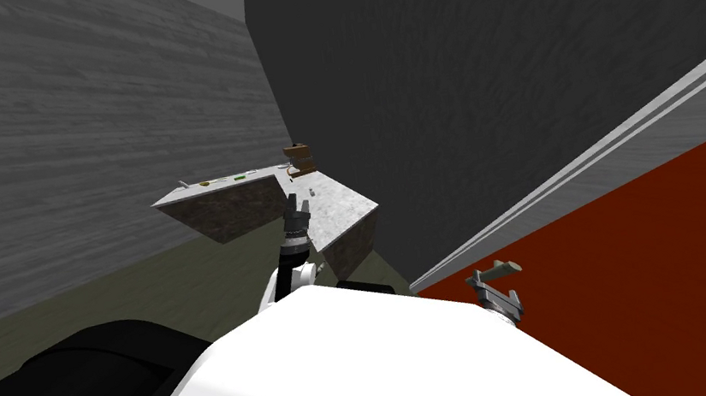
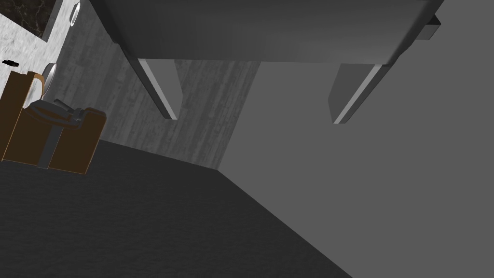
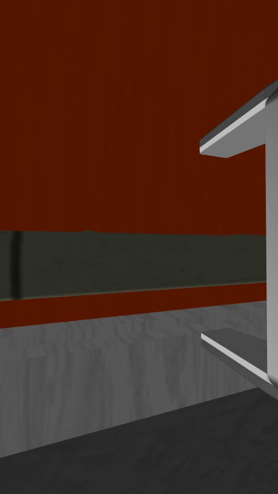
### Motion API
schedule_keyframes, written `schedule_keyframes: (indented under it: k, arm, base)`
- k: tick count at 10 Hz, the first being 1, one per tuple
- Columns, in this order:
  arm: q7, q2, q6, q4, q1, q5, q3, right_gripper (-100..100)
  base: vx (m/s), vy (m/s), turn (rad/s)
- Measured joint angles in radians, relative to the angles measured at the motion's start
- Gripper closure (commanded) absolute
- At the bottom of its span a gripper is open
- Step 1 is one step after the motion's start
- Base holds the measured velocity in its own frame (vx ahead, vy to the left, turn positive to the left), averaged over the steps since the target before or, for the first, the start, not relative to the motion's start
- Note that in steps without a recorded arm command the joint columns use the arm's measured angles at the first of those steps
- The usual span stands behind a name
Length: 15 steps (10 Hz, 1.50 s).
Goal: Pull the door open
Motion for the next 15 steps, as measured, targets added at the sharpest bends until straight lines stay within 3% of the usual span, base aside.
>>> schedule_keyframes:
  k: [9, 11, 15]
  arm:
    - [-0.003, -0.002, 0.0, 0.0, 0.0, 0.001, 0.002, -100]
    - [-0.03, -0.018, -0.011, 0.025, -0.01, 0.016, 0.02, -100]
    - [-0.037, -0.022, -0.013, 0.026, -0.01, 0.019, 0.023, -100]
  base:
    - [0.0, 0.0, 0.001]
    - [0.0, 0.0, 0.0]
    - [-0.004, 0.005, -0.014]
